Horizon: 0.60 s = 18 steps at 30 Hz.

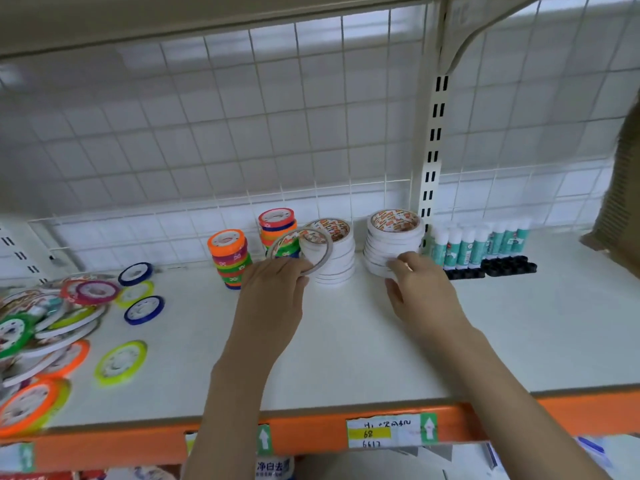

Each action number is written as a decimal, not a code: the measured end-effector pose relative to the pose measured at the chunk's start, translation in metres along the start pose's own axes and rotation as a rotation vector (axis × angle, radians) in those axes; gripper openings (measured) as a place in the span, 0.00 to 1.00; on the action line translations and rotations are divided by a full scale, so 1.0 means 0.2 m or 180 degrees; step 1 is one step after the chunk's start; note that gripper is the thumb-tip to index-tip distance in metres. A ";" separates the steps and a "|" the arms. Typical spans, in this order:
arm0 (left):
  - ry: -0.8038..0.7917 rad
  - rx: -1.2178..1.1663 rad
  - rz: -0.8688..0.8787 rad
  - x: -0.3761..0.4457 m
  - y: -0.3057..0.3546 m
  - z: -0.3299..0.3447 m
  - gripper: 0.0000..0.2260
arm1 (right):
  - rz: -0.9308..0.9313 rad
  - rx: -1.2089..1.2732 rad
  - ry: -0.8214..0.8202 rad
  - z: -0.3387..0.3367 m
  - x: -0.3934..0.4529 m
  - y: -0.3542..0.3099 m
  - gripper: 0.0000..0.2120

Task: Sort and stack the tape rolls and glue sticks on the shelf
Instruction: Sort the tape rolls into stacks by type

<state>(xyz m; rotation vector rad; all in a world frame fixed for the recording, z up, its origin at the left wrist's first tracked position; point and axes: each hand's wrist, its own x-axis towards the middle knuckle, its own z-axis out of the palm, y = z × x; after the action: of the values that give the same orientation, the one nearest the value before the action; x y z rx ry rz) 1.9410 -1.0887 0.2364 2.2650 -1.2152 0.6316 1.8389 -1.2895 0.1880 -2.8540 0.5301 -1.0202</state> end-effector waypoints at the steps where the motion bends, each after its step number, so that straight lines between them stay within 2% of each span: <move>1: -0.0018 -0.0058 0.0041 0.04 0.02 0.00 0.07 | 0.0067 -0.0047 -0.0155 0.02 -0.04 0.00 0.09; 7: -0.0140 -0.0056 0.0582 0.31 0.13 0.10 0.10 | 0.0414 0.0020 -0.0902 0.03 -0.18 0.03 0.09; 12: -0.0574 0.0138 0.0824 0.55 0.18 0.22 0.12 | 0.0665 0.0434 -0.0896 0.01 -0.20 0.05 0.17; 18: -0.0937 0.0120 0.0872 0.68 0.23 0.34 0.12 | 0.1078 0.0464 -0.0777 -0.03 -0.20 0.10 0.16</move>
<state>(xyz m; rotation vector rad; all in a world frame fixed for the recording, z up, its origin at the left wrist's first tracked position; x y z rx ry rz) 1.9803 -1.2376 0.2742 2.3001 -1.6886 0.4278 1.7999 -1.2935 0.1653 -2.5877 0.8383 -0.6182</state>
